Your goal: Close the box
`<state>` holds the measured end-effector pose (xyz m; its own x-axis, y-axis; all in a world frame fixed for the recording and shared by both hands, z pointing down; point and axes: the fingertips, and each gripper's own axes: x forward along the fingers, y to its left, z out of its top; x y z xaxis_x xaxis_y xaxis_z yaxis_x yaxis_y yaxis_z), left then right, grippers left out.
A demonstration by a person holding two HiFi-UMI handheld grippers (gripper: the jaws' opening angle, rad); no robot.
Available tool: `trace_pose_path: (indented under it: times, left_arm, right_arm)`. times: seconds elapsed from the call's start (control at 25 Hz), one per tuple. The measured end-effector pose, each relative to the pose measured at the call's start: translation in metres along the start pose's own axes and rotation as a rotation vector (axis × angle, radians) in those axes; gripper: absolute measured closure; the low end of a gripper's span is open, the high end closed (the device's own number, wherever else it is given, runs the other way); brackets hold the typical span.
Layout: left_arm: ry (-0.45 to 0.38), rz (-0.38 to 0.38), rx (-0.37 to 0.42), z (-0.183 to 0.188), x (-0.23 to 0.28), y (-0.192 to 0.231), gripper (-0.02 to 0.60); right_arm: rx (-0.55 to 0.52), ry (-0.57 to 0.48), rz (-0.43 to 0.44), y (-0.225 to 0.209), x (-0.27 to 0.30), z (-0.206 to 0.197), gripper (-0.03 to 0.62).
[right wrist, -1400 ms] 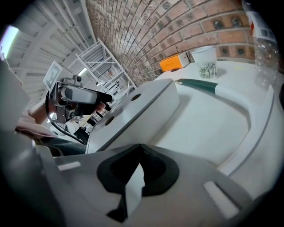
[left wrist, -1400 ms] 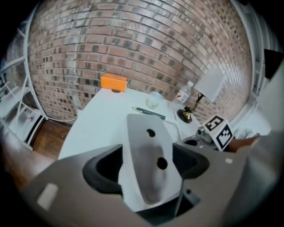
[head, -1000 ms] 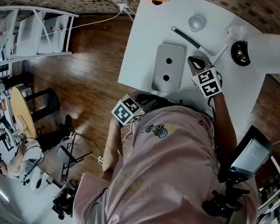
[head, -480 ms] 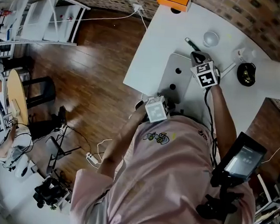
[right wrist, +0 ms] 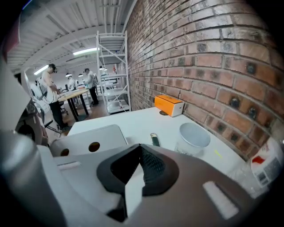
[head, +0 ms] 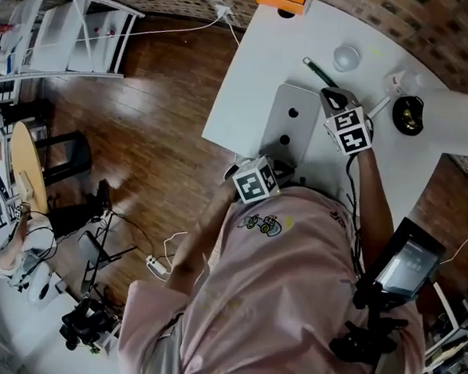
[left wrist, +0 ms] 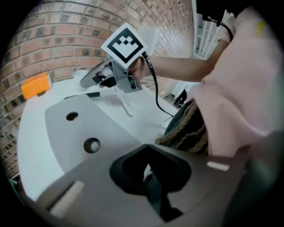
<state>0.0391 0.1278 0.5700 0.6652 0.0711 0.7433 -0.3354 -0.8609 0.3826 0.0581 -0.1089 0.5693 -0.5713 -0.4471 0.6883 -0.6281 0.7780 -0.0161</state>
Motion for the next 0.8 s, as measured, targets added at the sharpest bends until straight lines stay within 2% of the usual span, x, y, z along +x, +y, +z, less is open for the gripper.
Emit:
trace_pose_path:
  times: [0.04, 0.12, 0.16, 0.2, 0.24, 0.28, 0.36, 0.48, 0.56, 0.68, 0.8]
  left_arm:
    - [-0.052, 0.029, -0.004, 0.007, -0.005, 0.003, 0.577]
    - [-0.131, 0.148, -0.023, 0.019, -0.015, 0.02, 0.577]
    - [-0.119, 0.222, -0.03, 0.019, -0.016, 0.033, 0.577]
    - [-0.071, 0.281, -0.035, 0.014, -0.014, 0.045, 0.577]
    - [-0.008, 0.309, -0.04, 0.006, -0.011, 0.053, 0.577]
    - [0.041, 0.304, -0.046, 0.0, -0.007, 0.056, 0.577]
    - [0.059, 0.285, -0.057, 0.004, -0.01, 0.056, 0.577]
    - [0.026, 0.384, -0.034, 0.022, -0.025, 0.069, 0.577]
    - [0.06, 0.442, -0.025, 0.019, -0.025, 0.082, 0.577]
    - [0.129, 0.446, 0.016, 0.01, -0.013, 0.09, 0.578]
    - [0.133, 0.446, 0.046, 0.011, -0.015, 0.089, 0.578]
  right_arm:
    - [0.024, -0.019, -0.001, 0.001, -0.007, 0.0, 0.592]
    - [0.053, -0.04, -0.007, 0.005, -0.019, -0.003, 0.592]
    - [0.058, -0.041, -0.01, 0.007, -0.024, -0.006, 0.592]
    - [0.06, -0.037, -0.012, 0.01, -0.028, -0.01, 0.592]
    - [0.064, -0.031, -0.011, 0.013, -0.031, -0.013, 0.592]
    - [0.071, -0.024, -0.008, 0.018, -0.034, -0.015, 0.592]
    - [0.087, -0.019, -0.003, 0.025, -0.039, -0.019, 0.592]
    - [0.121, -0.042, -0.005, 0.033, -0.049, -0.018, 0.592]
    - [0.146, -0.059, 0.003, 0.037, -0.053, -0.017, 0.592]
    - [0.157, -0.056, 0.021, 0.046, -0.051, -0.023, 0.592]
    - [0.192, -0.084, 0.01, 0.049, -0.053, -0.022, 0.592]
